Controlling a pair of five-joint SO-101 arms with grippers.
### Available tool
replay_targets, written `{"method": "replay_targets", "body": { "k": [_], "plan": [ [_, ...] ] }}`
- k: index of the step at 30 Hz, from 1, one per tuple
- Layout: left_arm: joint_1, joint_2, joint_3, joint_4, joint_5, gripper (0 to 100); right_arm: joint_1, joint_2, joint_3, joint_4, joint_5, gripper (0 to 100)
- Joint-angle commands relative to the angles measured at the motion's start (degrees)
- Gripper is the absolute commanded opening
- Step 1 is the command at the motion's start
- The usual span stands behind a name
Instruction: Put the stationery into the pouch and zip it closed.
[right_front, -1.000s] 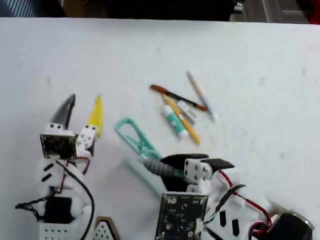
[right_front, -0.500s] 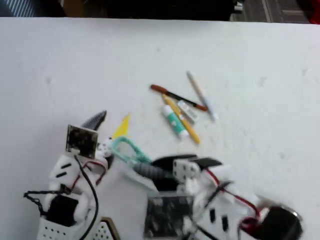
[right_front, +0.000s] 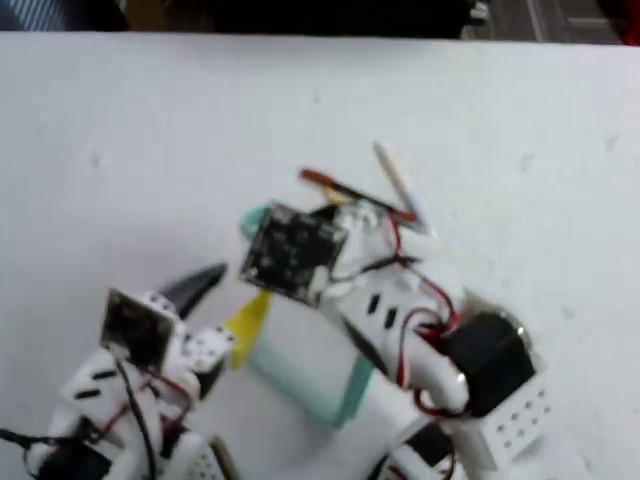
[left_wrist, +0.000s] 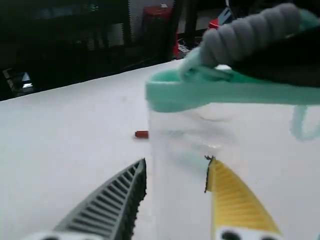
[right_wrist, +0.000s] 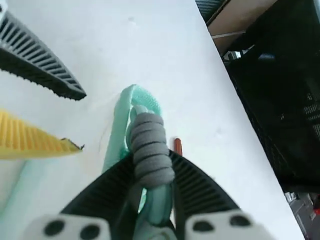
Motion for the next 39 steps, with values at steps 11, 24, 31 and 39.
{"method": "replay_targets", "body": {
  "k": [11,24,31,39],
  "plan": [
    [5.32,0.66,2.46,-6.42,-1.58,22,-9.01,1.8,-0.7,-5.49,-0.97,1.7],
    [4.79,0.66,13.54,-18.46,1.58,22,-9.19,20.18,-35.25,10.07,-1.41,1.7],
    [0.48,0.66,12.66,-18.46,10.9,22,-14.55,22.81,-45.98,17.54,-1.41,1.7],
    [-4.35,0.66,5.71,-6.51,3.16,25,-11.91,20.44,-37.89,19.74,-0.97,1.7]
  ]
}}
